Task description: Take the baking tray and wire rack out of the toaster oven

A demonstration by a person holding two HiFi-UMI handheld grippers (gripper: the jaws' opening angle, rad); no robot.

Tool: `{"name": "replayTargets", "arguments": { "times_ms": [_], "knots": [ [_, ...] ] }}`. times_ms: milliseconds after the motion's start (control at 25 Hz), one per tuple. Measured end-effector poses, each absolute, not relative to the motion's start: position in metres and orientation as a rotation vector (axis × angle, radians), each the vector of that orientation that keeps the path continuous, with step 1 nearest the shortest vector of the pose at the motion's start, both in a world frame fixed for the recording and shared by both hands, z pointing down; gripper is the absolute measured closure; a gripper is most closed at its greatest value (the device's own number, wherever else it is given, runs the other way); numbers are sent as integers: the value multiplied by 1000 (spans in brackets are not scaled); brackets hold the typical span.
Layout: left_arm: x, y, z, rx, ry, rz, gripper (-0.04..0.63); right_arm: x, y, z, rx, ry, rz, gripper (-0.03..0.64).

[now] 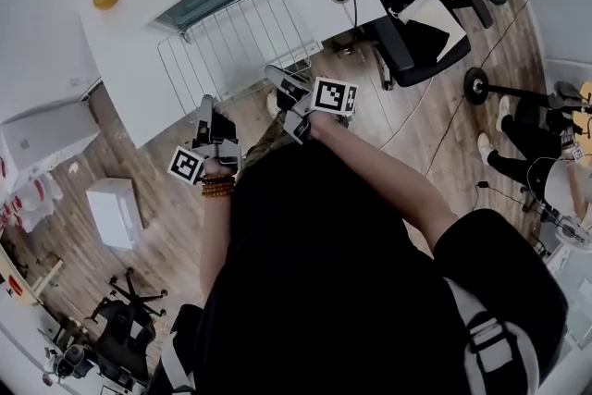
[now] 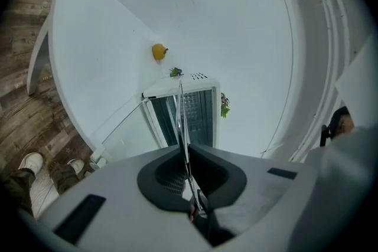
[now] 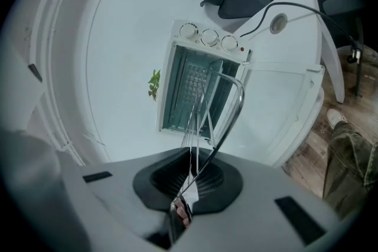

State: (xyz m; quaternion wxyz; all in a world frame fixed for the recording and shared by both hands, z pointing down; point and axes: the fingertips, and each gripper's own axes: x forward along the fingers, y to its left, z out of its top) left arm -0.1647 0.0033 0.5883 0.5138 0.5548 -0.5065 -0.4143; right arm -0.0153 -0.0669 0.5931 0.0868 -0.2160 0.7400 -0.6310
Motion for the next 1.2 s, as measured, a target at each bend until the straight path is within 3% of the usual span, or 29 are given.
{"name": "replayTargets", "arguments": {
  "times_ms": [1200],
  "knots": [
    [-259,129,615,1047,-1605,-1207,572,-151,14,612,-20,2732,-2018,581]
  ]
}}
